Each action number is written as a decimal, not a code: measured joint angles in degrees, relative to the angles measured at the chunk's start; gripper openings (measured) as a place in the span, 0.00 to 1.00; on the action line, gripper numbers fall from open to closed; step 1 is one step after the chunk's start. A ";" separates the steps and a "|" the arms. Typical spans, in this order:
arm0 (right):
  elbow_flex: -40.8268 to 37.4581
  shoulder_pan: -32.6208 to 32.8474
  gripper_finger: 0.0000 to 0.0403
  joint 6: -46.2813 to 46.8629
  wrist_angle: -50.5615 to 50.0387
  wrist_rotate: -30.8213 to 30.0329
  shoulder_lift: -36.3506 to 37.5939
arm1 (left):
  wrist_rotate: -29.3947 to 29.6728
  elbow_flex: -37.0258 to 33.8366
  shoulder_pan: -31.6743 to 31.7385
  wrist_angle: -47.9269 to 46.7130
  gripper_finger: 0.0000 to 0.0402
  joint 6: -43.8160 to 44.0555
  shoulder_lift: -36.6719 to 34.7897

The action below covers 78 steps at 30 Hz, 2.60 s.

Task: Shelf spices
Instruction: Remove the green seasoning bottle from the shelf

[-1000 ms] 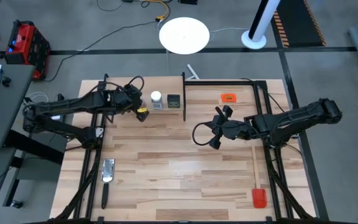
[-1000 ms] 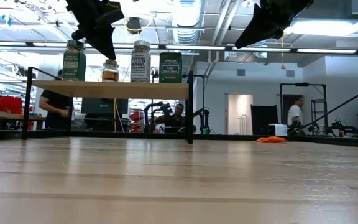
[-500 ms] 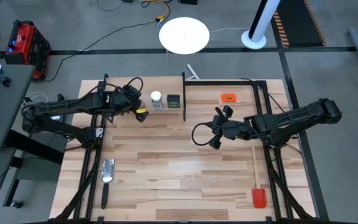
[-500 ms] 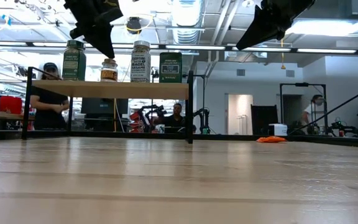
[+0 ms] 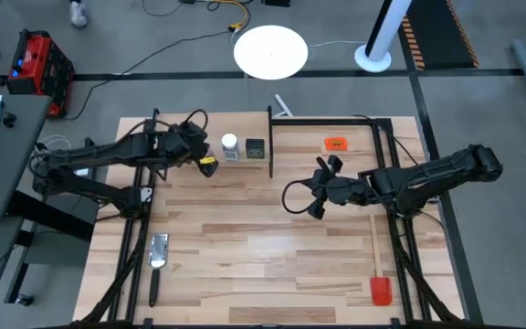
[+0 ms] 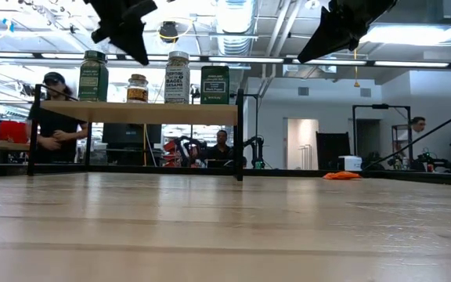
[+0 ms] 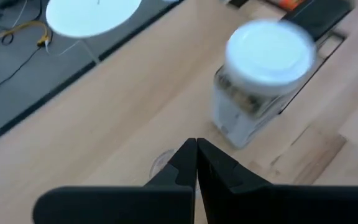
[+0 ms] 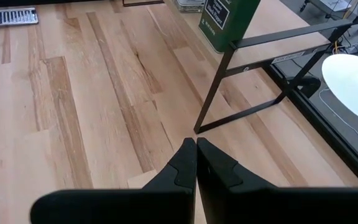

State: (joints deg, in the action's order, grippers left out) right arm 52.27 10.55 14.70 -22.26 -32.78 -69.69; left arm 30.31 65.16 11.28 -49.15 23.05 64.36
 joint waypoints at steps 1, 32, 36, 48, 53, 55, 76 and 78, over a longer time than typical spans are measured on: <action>0.00 0.00 0.04 0.00 0.00 0.00 0.00 | 0.19 0.77 -0.31 0.04 0.00 -0.38 0.00; 0.00 4.90 0.04 -2.98 0.31 -0.11 0.00 | 7.76 10.13 -30.68 4.11 0.00 -5.77 -0.02; 0.00 5.18 0.04 -3.21 0.56 -0.13 0.00 | 9.06 10.13 -33.10 4.07 0.00 -5.65 -0.02; 0.00 5.20 0.04 -16.11 12.05 -0.11 0.02 | 30.08 5.90 -43.74 4.98 0.00 0.11 1.38; 0.00 4.84 0.08 -21.86 14.84 -0.22 0.02 | 41.34 3.02 -50.07 6.06 0.00 0.93 1.36; 0.00 4.28 0.11 -24.03 16.69 -0.30 0.02 | 45.29 1.91 -52.06 5.72 0.00 1.86 1.36; 0.94 -3.38 0.41 -37.46 35.06 -0.08 0.02 | 55.53 -9.60 -57.36 3.58 0.00 10.71 1.09; 0.96 -3.51 0.46 -35.76 34.58 -0.08 0.02 | 56.19 -9.10 -57.41 3.55 0.00 8.14 1.09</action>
State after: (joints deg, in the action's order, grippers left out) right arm 53.23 7.03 -21.07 12.31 -32.86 -69.67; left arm 86.50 56.06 -46.13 -45.60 31.19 65.45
